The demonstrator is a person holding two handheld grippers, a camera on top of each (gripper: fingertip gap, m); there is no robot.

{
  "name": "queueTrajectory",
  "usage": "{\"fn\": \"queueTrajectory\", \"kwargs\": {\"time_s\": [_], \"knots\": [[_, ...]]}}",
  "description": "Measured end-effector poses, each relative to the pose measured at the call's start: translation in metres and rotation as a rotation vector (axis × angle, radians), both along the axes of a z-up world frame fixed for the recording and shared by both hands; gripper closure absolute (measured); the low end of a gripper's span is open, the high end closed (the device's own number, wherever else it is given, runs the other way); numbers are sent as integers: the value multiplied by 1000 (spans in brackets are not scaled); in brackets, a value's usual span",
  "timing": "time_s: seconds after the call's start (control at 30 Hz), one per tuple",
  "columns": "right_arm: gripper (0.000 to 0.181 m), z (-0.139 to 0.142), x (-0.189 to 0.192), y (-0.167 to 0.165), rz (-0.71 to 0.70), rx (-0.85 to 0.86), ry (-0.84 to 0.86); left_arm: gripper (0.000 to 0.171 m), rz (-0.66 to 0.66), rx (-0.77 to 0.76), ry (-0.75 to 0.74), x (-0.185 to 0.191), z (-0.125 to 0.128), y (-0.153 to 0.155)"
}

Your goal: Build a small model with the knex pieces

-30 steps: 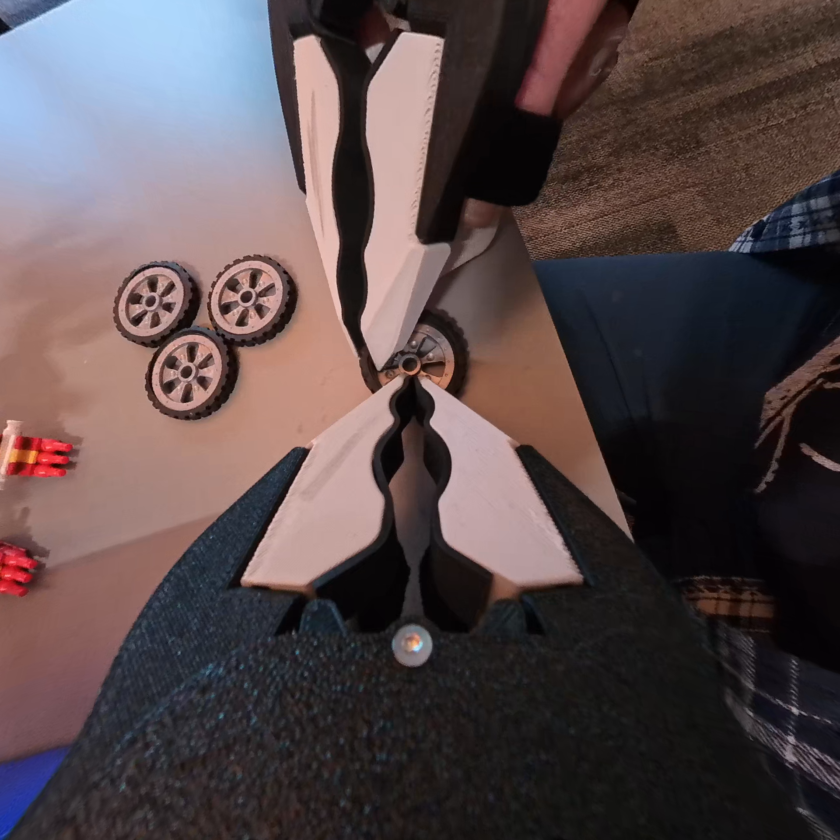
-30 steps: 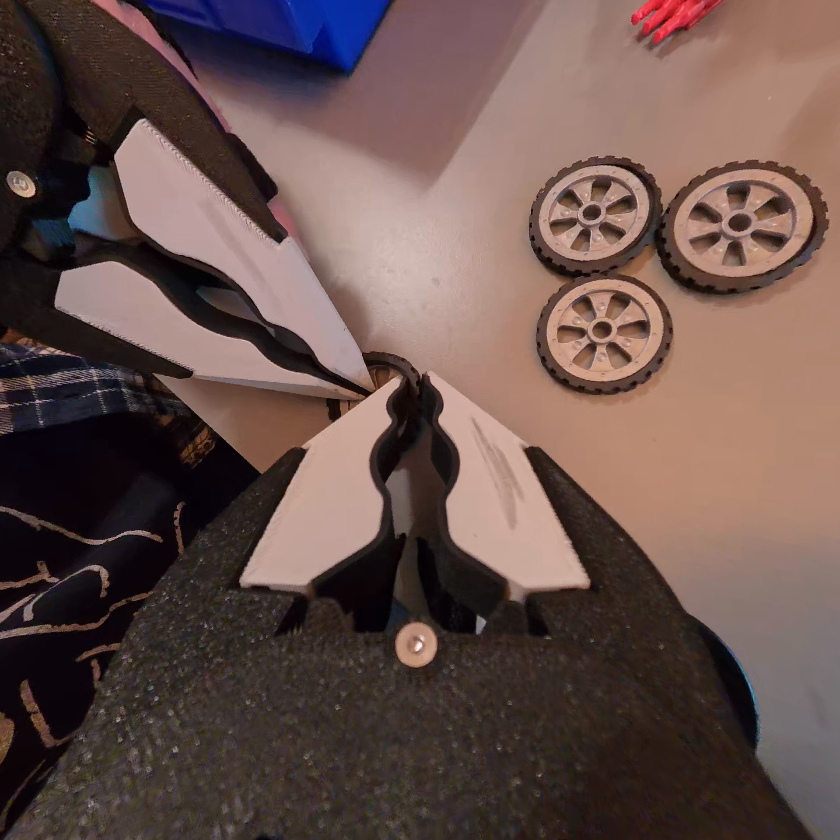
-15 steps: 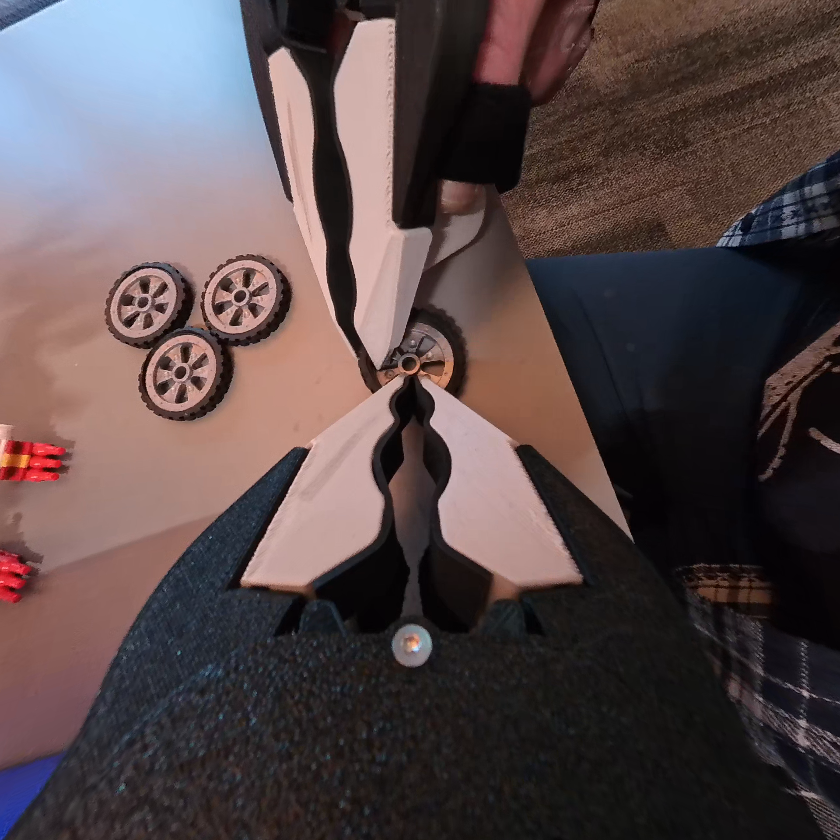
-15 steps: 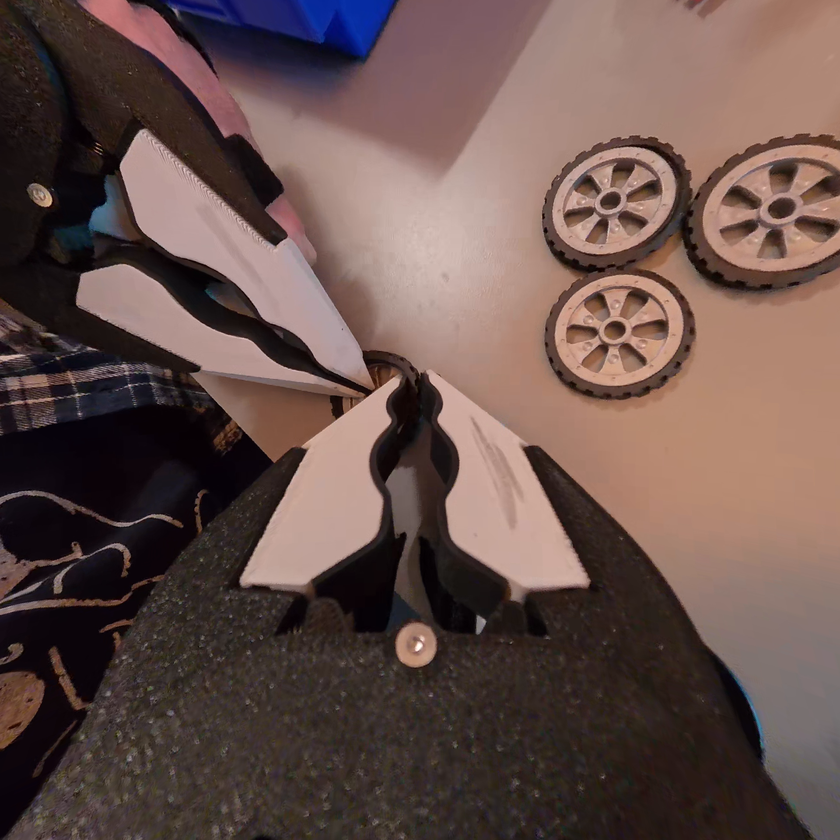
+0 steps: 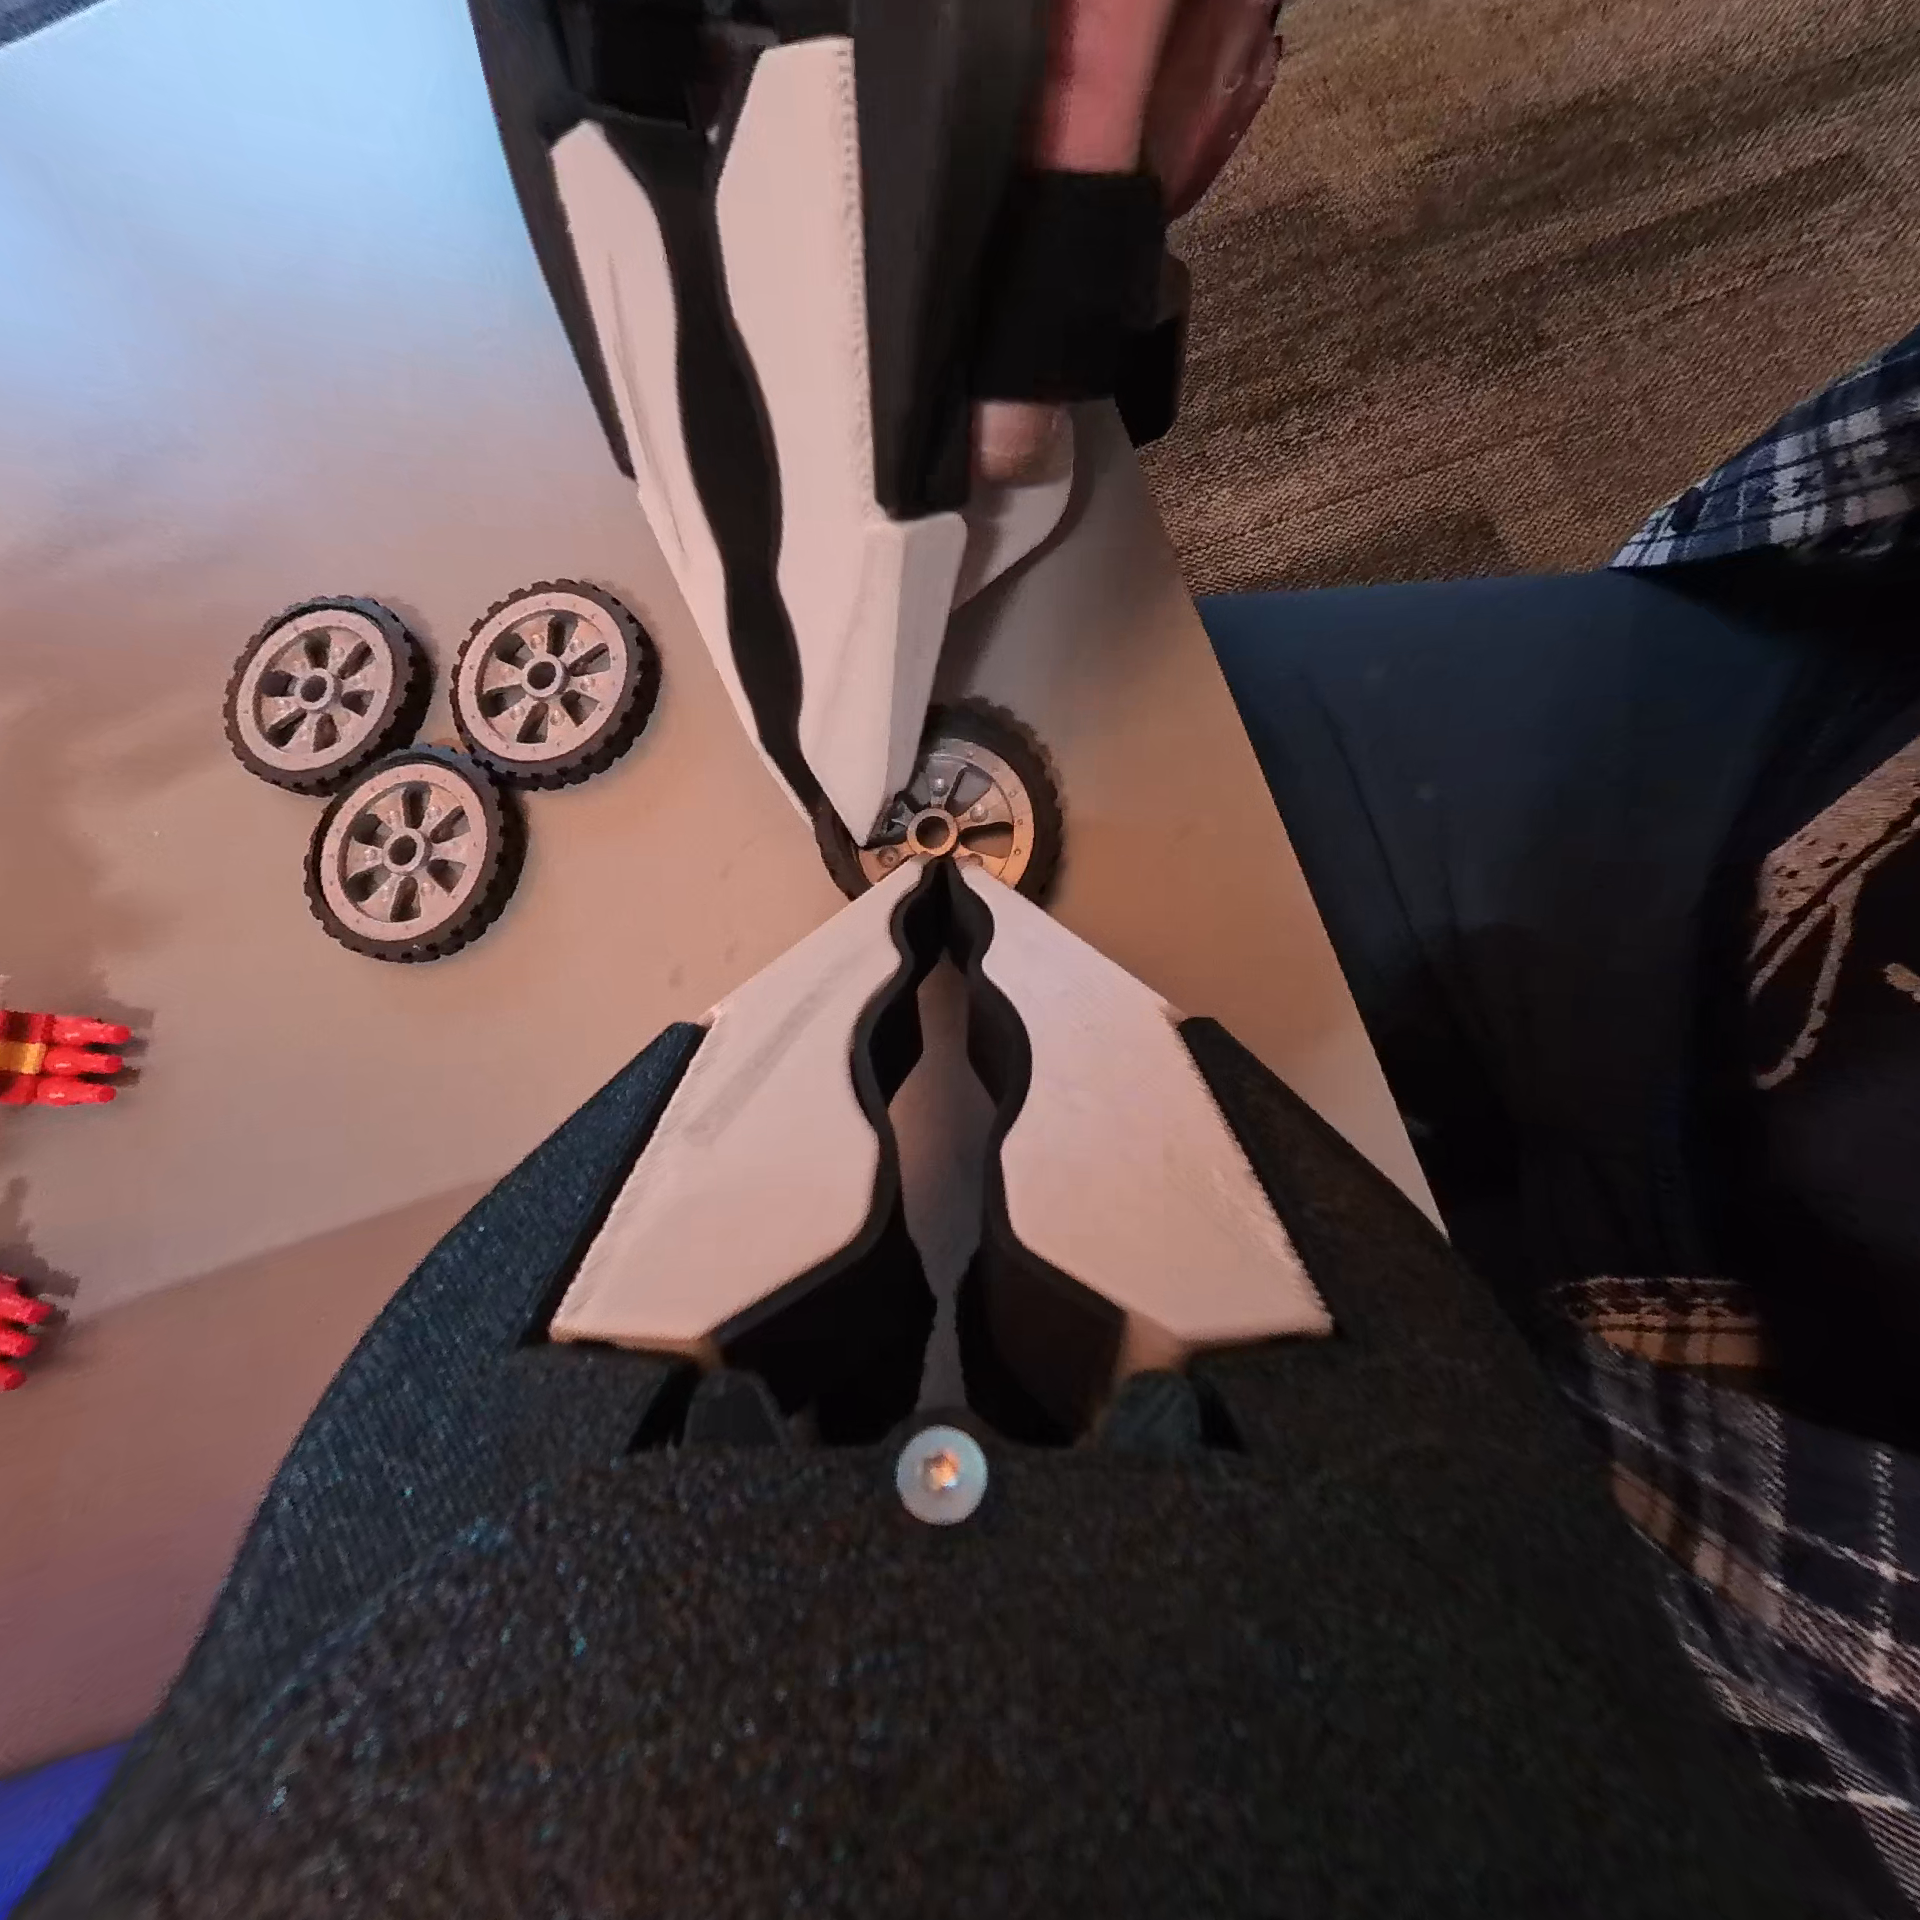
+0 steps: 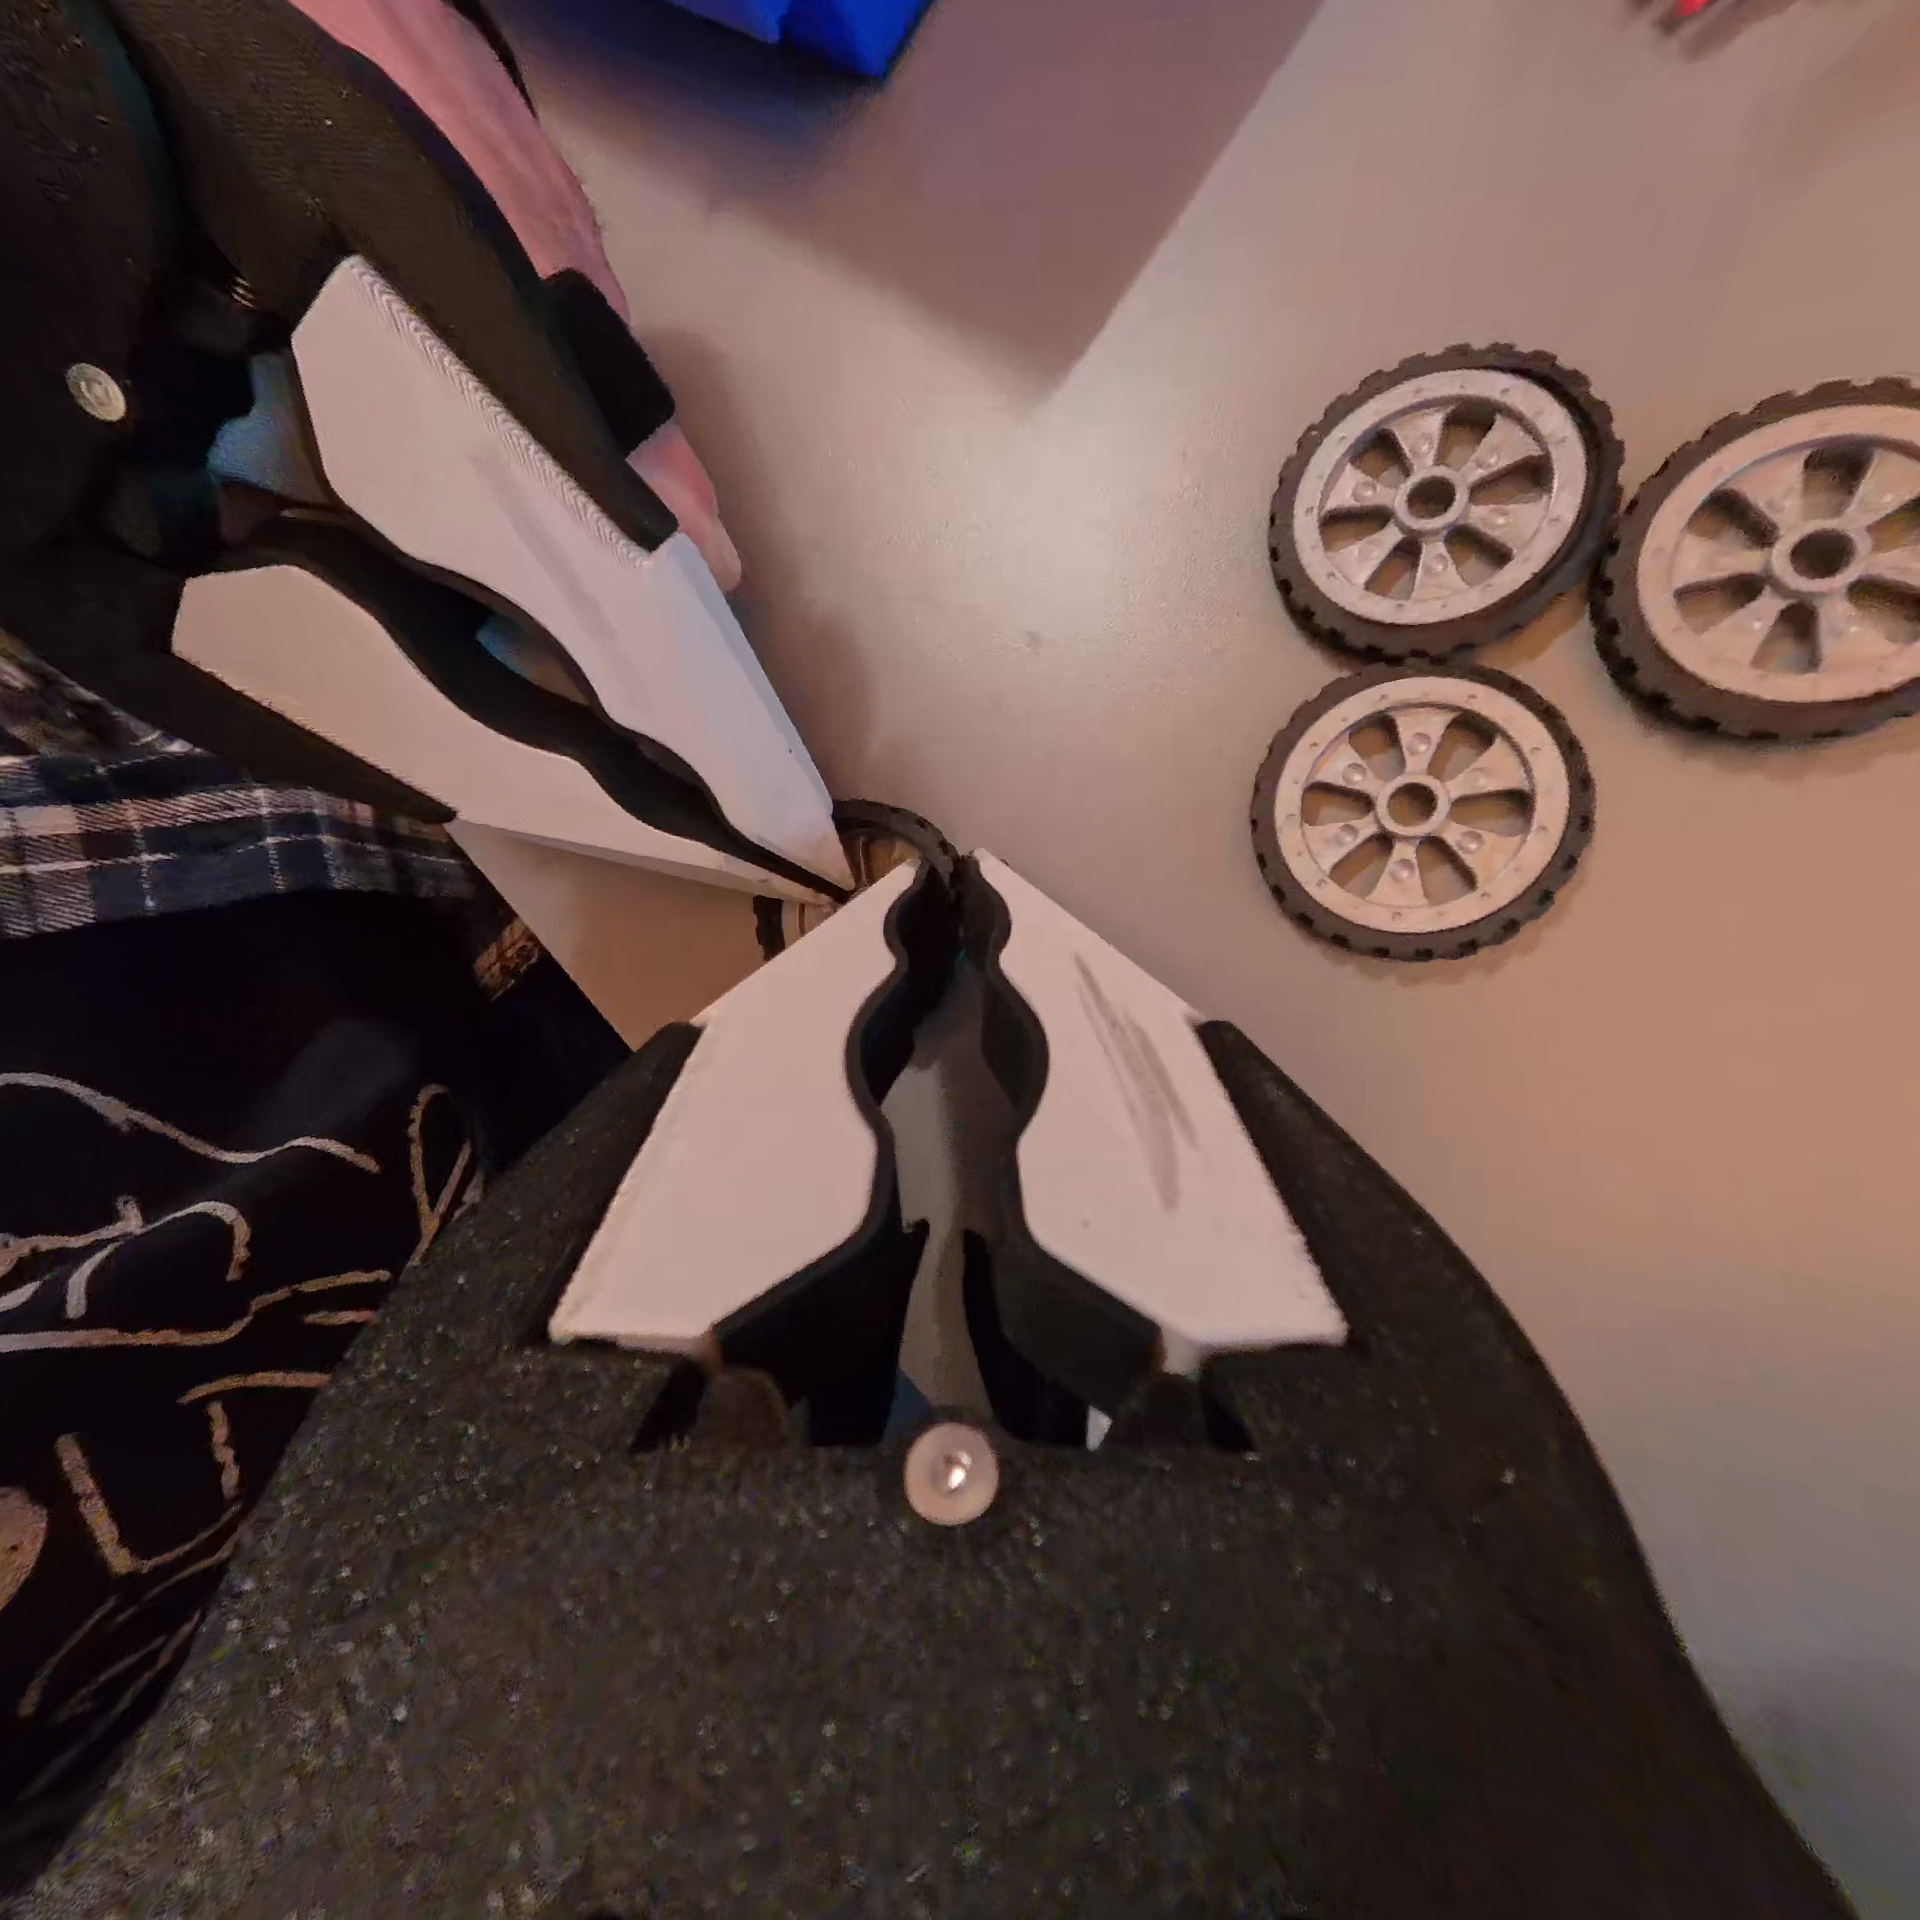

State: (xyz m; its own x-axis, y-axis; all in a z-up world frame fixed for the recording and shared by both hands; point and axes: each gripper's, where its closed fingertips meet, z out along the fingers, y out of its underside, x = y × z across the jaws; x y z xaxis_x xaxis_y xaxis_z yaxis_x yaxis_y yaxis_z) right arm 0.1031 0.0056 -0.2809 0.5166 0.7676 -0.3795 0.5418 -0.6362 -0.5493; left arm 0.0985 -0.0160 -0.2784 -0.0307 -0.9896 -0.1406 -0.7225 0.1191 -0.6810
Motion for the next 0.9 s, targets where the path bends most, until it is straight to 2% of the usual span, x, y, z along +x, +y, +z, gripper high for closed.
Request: {"fn": "queueTrajectory", "kwargs": {"time_s": [0.2, 0.43, 0.57, 0.63, 0.9], "knots": [[175, 0, 0, 1, -30, 22, 21, 171, -4, -6, -8, 0, 0, 0], [175, 1, 1, 2, 2, 221, -69, 171, 0, -9, -14, 1, 0, 0], [160, 2, 10, 4, 16, 262, -133, 171, -2, -10, -18, 1, -1, 0], [167, 4, 12, 0, 32, 253, -126, 171, -2, -11, -19, 2, 0, 0], [176, 4, 16, -9, 57, 260, -173, 171, -5, -19, -21, 3, -1, -2]]}}
